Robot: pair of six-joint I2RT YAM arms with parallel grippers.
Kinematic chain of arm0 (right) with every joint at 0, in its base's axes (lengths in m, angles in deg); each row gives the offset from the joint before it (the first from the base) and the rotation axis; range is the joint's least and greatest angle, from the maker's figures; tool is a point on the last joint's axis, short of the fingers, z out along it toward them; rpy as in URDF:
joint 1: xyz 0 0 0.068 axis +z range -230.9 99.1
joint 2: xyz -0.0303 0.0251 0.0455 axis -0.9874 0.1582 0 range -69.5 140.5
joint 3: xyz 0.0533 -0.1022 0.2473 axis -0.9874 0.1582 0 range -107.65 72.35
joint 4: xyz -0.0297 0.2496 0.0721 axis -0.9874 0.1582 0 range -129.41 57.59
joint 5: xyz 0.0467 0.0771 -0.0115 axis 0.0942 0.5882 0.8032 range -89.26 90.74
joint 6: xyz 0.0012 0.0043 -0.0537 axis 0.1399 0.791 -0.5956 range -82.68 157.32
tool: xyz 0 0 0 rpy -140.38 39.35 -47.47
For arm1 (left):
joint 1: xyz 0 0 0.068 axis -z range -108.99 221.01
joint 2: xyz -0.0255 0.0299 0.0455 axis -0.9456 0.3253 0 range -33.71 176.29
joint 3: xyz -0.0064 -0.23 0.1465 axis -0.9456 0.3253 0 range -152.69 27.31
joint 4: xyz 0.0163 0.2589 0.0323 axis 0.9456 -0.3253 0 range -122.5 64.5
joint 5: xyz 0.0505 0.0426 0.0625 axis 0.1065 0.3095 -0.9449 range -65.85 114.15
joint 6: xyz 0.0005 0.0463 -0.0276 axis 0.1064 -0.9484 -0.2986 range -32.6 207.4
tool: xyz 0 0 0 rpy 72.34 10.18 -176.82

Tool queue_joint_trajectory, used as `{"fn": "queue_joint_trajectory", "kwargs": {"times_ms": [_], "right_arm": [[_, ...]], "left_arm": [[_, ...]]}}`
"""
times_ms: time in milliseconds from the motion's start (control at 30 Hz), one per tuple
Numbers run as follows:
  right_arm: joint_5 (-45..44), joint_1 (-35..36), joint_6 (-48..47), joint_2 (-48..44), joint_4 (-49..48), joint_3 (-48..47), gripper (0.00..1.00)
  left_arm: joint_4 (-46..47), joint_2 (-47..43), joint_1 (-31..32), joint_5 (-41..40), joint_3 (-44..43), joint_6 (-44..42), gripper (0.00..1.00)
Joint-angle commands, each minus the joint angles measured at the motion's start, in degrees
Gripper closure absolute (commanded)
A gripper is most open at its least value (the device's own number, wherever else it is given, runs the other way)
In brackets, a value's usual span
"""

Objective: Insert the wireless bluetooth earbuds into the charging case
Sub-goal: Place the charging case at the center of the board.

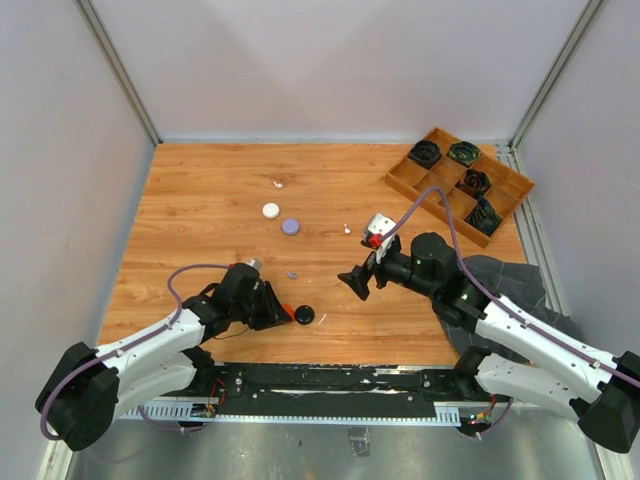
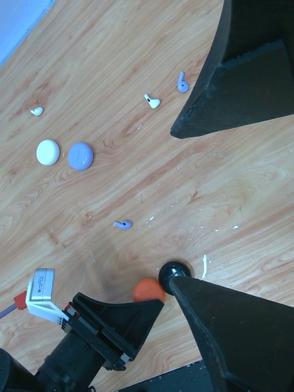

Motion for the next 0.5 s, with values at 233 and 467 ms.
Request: {"fn": "queue_joint_trajectory", "kwargs": {"times_ms": [233, 467], "right_arm": [[-0.30, -0.06, 1.57, -2.68, -3.09, 1.44, 0.04], [-1.43, -0.05, 2.27, -3.62, -2.87, 1.73, 0.03]], "left_arm": [[-3.87, -1.08, 0.29, -2.86, -1.06, 1.53, 0.49], [-13.46, -5.41, 0.29, -11.75, -5.08, 2.38, 0.31]]}}
